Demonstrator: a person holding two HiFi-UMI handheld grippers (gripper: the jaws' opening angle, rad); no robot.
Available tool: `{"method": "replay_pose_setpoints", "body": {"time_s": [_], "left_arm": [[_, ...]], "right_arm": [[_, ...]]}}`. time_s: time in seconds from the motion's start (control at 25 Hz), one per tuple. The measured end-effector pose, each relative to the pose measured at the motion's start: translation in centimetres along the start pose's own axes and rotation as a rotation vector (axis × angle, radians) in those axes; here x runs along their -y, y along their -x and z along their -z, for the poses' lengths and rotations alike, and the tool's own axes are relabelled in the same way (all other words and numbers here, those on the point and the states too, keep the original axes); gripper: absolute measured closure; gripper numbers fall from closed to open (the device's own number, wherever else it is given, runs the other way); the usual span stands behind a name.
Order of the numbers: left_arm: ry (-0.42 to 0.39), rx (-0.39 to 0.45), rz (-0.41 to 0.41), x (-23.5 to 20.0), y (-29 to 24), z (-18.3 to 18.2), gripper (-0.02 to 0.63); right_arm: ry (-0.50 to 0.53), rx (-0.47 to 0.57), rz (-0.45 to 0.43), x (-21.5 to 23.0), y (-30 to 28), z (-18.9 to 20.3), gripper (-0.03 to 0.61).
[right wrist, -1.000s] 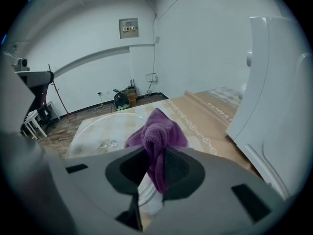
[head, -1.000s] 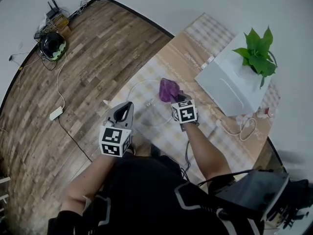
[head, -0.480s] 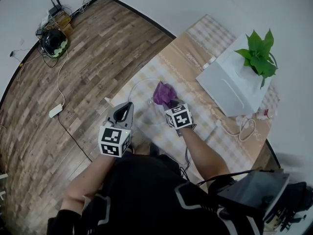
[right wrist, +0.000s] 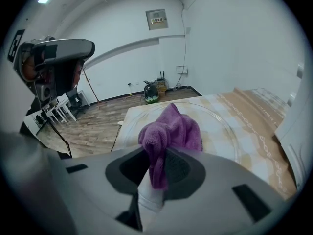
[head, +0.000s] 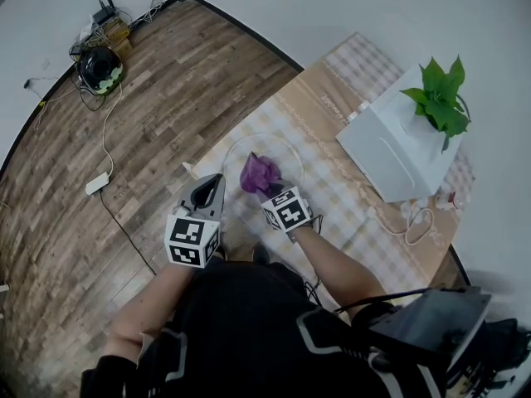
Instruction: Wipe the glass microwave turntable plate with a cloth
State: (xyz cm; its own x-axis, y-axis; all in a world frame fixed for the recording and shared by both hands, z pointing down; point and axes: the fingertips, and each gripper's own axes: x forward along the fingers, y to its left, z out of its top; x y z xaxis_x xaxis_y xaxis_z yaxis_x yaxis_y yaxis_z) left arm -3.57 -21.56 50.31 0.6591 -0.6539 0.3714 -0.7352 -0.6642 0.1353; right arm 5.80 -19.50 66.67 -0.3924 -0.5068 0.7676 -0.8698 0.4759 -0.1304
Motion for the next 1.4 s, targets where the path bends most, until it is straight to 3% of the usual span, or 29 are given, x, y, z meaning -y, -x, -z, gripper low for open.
{"method": "replay_pose_setpoints", "body": {"time_s": [0.36, 0.8, 1.12, 1.4], "left_arm": [[0.0, 0.025, -0.031, 0.2, 1.5, -0.7, 0.607], [-0.001, 0.041, -0.059, 0.5, 2.8, -1.2, 0.607], [0.0, 0.043, -0.03, 2.0, 2.0, -1.4, 0.607], [-0.016, 0.041, 0.017, 4.1, 0.3, -1.7, 0.607]], "right_arm": [[0.034, -0.025, -0.141, -5.0, -0.7, -0.1, 0.503], [0.032, 0.027, -0.235, -9.0, 0.1, -1.4, 0.502], [-0.052, 0.181, -0.203, -5.7, 4.8, -4.8, 0.502], [-0.118, 0.27, -0.099, 0.1, 9.2, -6.0, 0.502]]}}
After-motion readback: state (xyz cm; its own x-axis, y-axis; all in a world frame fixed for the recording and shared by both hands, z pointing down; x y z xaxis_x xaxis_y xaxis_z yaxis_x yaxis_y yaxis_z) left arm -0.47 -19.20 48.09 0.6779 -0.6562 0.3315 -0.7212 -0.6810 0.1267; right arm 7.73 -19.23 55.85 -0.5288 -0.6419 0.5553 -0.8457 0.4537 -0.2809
